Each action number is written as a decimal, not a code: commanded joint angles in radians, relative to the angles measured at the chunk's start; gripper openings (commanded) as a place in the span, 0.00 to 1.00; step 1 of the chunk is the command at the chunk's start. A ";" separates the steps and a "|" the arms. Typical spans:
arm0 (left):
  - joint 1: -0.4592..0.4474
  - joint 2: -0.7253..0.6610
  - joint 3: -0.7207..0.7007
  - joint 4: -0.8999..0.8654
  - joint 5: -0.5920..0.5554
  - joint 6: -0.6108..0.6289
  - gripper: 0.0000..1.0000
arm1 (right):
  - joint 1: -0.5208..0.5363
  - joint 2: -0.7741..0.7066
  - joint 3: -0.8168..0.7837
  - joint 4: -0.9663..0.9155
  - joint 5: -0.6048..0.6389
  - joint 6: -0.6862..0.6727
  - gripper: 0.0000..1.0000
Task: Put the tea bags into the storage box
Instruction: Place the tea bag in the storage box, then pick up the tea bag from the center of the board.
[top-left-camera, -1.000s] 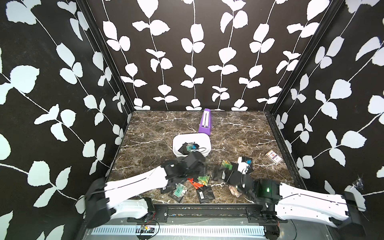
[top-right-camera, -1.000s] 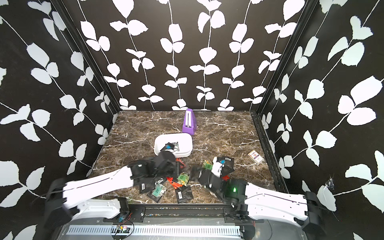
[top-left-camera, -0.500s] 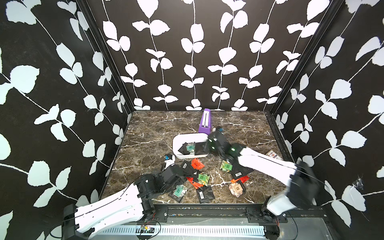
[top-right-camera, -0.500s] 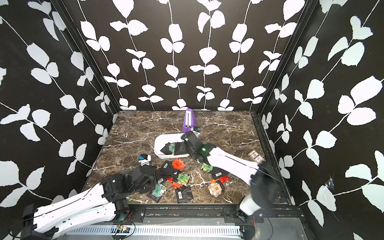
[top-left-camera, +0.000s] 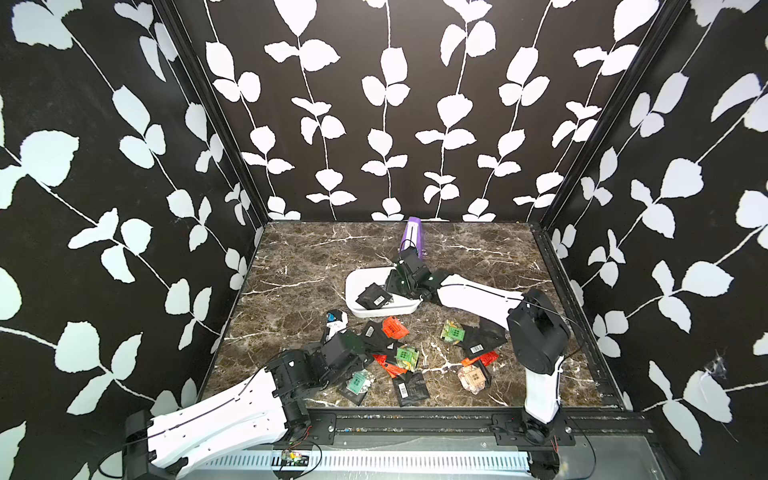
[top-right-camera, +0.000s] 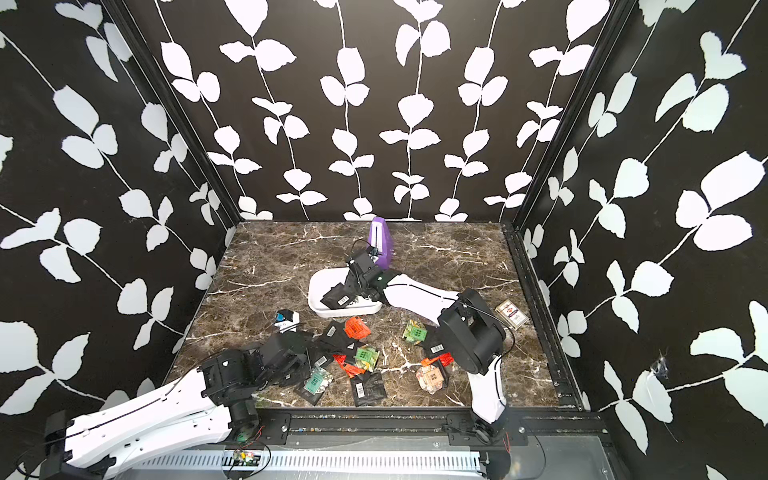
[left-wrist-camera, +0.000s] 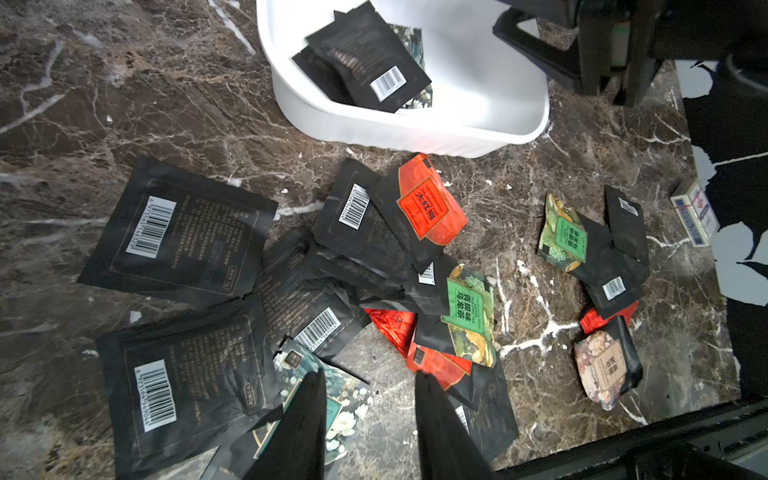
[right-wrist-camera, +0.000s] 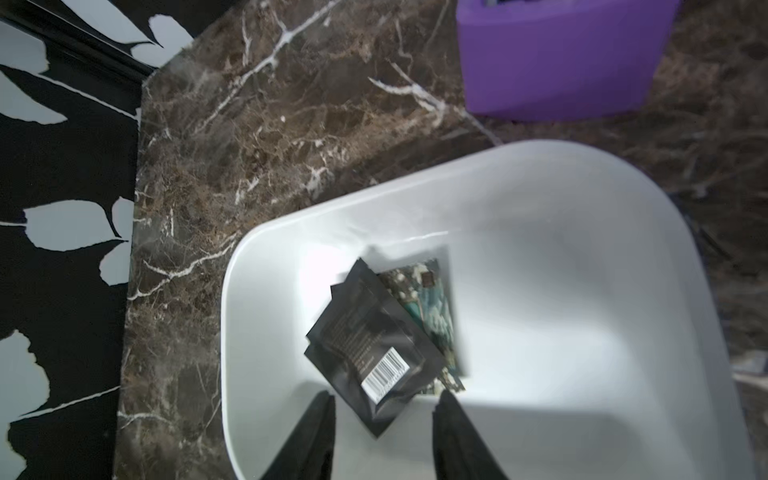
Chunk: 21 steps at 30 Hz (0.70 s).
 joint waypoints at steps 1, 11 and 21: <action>0.001 0.009 0.030 0.005 0.011 0.035 0.33 | -0.013 -0.121 -0.038 -0.005 0.046 -0.050 0.43; 0.001 0.220 0.097 0.332 0.255 0.121 0.26 | -0.007 -0.656 -0.475 -0.222 0.148 -0.032 0.42; -0.103 0.655 0.337 0.460 0.445 0.191 0.23 | 0.010 -1.147 -0.812 -0.529 0.215 0.156 0.42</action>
